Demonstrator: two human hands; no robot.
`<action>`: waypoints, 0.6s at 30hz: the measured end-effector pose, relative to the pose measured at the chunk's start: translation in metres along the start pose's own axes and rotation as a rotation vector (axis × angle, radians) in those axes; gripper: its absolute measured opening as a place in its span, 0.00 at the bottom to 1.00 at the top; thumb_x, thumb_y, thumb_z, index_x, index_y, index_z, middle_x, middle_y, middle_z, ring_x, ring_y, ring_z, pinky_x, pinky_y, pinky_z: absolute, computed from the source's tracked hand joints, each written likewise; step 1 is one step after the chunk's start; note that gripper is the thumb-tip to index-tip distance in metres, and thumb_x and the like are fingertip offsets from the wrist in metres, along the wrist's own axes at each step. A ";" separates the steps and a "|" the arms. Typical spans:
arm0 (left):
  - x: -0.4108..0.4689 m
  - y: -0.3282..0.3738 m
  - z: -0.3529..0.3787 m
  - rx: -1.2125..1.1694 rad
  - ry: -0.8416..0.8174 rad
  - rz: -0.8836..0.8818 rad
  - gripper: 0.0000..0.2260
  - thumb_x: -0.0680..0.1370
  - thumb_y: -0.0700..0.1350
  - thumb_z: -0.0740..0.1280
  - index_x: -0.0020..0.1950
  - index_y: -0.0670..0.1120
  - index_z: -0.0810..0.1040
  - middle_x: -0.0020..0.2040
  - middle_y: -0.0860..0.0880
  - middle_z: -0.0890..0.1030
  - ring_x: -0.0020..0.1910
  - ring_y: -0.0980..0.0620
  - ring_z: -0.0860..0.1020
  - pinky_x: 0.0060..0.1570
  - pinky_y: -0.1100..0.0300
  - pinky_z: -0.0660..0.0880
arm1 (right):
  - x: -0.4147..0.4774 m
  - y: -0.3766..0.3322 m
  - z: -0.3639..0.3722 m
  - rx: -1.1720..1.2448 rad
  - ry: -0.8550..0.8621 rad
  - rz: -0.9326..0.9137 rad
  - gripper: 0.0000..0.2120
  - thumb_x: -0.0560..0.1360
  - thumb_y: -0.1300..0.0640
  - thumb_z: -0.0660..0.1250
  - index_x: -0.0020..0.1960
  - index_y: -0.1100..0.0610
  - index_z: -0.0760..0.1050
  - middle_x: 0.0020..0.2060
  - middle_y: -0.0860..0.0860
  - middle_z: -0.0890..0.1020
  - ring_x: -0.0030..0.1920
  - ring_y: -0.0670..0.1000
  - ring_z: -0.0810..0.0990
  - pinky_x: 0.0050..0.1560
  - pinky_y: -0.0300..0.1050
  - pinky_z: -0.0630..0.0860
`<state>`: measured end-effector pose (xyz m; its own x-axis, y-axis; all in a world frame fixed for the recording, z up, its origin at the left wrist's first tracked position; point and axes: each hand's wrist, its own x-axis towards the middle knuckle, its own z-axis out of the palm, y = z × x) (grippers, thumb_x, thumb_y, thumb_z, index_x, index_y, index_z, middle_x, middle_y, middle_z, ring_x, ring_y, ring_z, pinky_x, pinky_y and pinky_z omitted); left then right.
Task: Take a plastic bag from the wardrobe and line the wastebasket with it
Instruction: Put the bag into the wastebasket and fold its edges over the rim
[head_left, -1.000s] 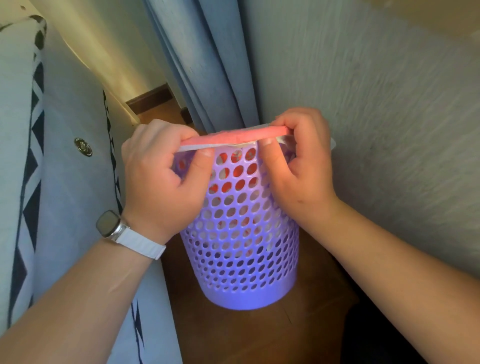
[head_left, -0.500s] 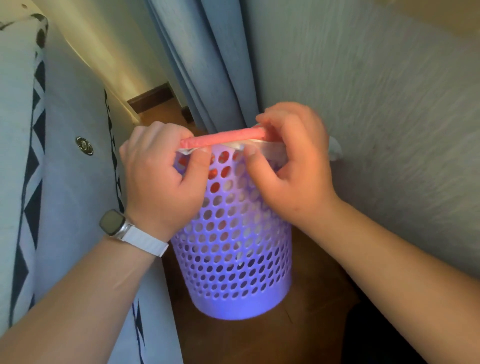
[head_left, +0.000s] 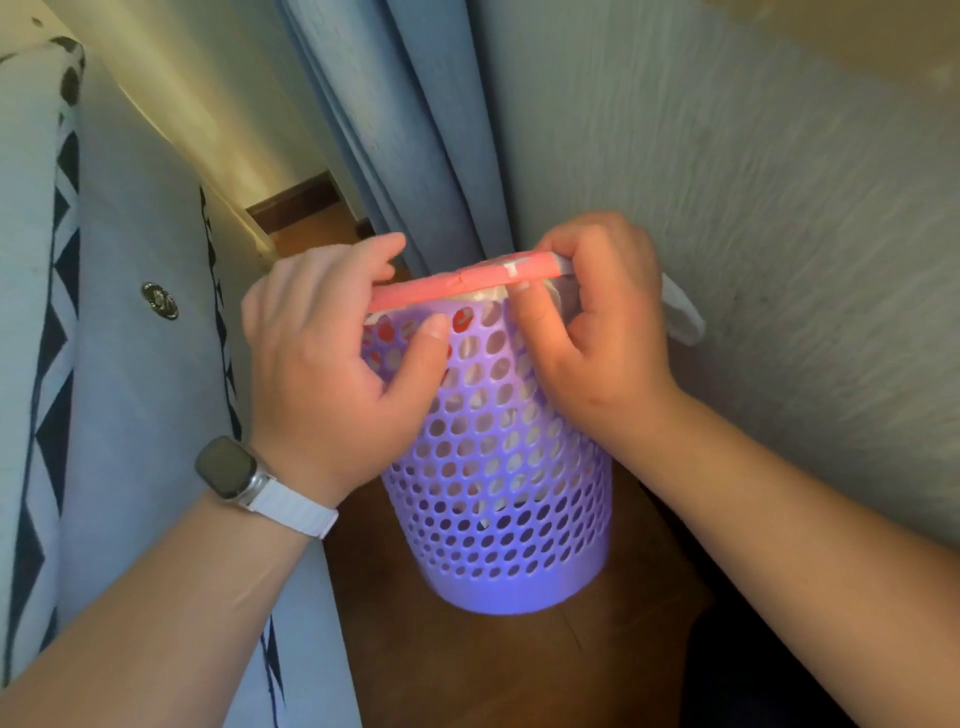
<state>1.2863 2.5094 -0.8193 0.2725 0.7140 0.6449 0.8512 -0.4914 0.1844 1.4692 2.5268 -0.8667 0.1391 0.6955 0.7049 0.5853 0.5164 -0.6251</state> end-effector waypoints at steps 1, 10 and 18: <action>-0.001 0.005 0.001 0.026 -0.003 0.028 0.19 0.77 0.53 0.63 0.60 0.42 0.78 0.51 0.44 0.80 0.52 0.41 0.76 0.55 0.45 0.69 | -0.002 -0.002 0.001 -0.025 -0.003 -0.014 0.08 0.76 0.54 0.64 0.46 0.60 0.75 0.42 0.54 0.77 0.44 0.56 0.74 0.46 0.57 0.69; -0.005 0.009 0.007 0.070 -0.034 0.021 0.08 0.79 0.48 0.63 0.49 0.46 0.79 0.39 0.49 0.76 0.42 0.44 0.73 0.46 0.48 0.66 | -0.015 -0.019 0.009 -0.001 -0.057 -0.035 0.10 0.75 0.52 0.66 0.49 0.60 0.77 0.44 0.53 0.79 0.47 0.55 0.76 0.50 0.53 0.68; -0.002 -0.016 0.008 0.020 -0.061 -0.123 0.07 0.76 0.45 0.62 0.43 0.44 0.77 0.39 0.55 0.69 0.41 0.54 0.67 0.45 0.56 0.61 | -0.005 0.013 0.005 0.038 -0.161 0.012 0.20 0.73 0.49 0.65 0.59 0.61 0.76 0.54 0.55 0.79 0.56 0.56 0.77 0.59 0.60 0.72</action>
<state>1.2762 2.5198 -0.8295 0.1916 0.7976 0.5719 0.8885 -0.3886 0.2443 1.4720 2.5320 -0.8799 0.0147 0.7712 0.6364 0.5537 0.5237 -0.6474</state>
